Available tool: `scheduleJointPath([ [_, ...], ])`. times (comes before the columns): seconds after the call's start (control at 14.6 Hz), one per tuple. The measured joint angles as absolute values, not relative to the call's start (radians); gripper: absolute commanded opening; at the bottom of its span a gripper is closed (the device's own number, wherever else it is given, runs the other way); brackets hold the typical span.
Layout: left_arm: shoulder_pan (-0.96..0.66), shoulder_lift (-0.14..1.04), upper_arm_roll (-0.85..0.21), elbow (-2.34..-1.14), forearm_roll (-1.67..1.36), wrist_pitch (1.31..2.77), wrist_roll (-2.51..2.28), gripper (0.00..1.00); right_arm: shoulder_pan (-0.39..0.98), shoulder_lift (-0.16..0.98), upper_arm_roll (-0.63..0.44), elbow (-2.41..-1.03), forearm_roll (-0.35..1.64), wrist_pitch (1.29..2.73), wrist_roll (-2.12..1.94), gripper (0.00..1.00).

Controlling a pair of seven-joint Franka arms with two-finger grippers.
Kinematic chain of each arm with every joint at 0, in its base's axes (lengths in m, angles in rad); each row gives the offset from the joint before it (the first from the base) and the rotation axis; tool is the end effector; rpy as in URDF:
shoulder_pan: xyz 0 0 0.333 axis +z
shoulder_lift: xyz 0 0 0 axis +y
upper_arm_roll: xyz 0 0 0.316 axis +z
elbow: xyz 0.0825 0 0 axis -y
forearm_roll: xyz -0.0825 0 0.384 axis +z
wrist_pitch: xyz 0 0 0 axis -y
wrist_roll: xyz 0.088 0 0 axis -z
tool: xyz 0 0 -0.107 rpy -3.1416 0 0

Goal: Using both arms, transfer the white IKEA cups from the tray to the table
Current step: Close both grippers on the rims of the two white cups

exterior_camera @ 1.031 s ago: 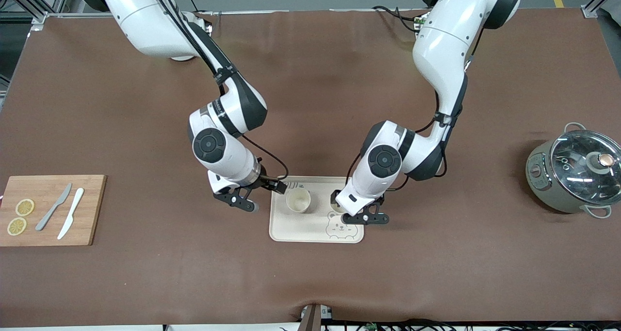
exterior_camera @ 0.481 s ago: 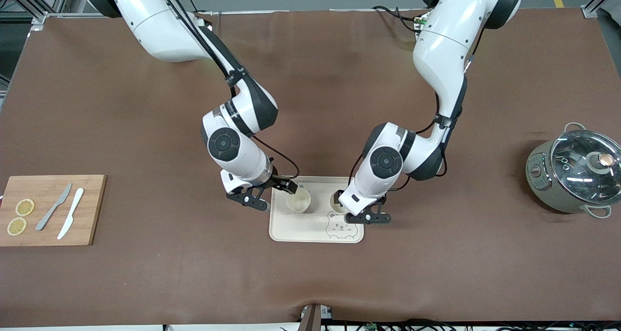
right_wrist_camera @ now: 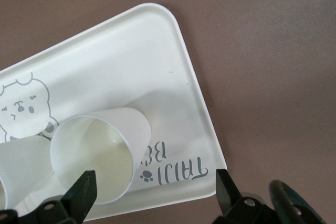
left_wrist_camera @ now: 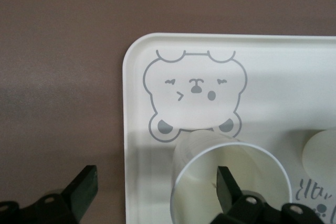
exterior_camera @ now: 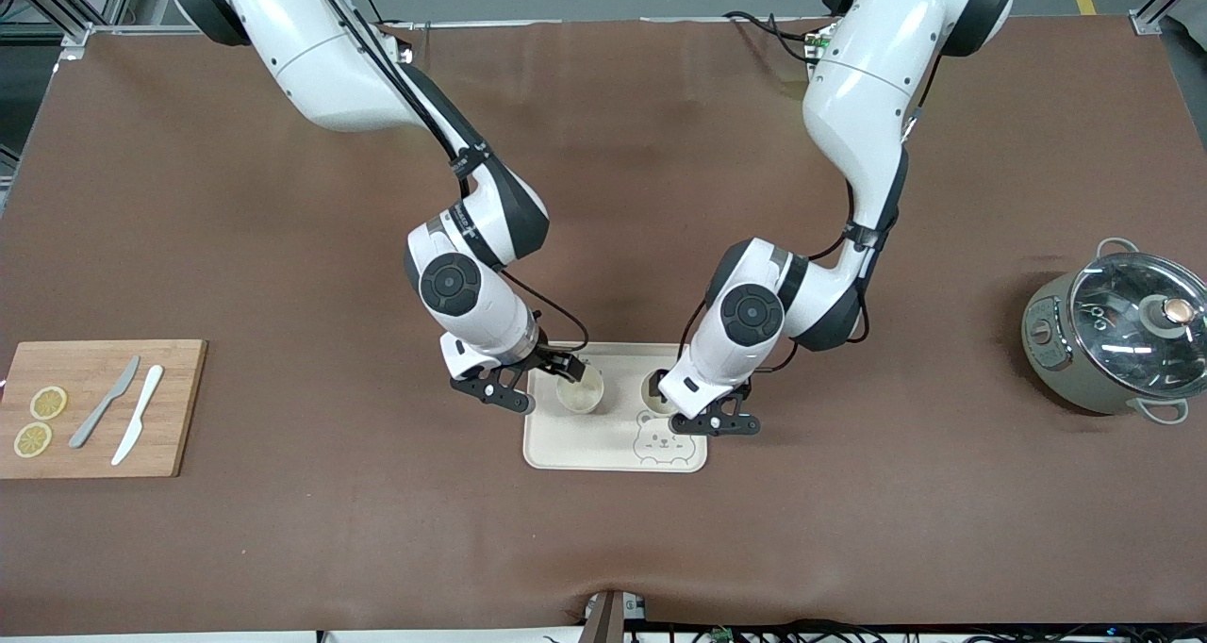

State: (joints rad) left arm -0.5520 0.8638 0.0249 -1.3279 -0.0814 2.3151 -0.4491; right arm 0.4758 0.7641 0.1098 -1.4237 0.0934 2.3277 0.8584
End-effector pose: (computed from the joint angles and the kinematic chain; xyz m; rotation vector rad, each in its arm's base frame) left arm 0.6492 -0.3849 0.2240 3.0405 -0.0554 0.1344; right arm 0.6262 0.3971 0.2581 -2.8881 0.5375 -0.0158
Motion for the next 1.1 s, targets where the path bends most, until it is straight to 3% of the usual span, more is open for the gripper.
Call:
scheduleJointPath([
  [0.07,-0.552,0.864,0.025,-1.328,-0.081,2.315,-0.451,0.0,0.476,0.768,0.11,-1.424,0.093,2.332,0.858,1.0],
  [1.1,-0.572,0.857,0.029,-1.334,0.064,2.314,-0.556,0.0,0.491,0.814,0.11,-1.394,0.07,2.364,0.872,1.0],
])
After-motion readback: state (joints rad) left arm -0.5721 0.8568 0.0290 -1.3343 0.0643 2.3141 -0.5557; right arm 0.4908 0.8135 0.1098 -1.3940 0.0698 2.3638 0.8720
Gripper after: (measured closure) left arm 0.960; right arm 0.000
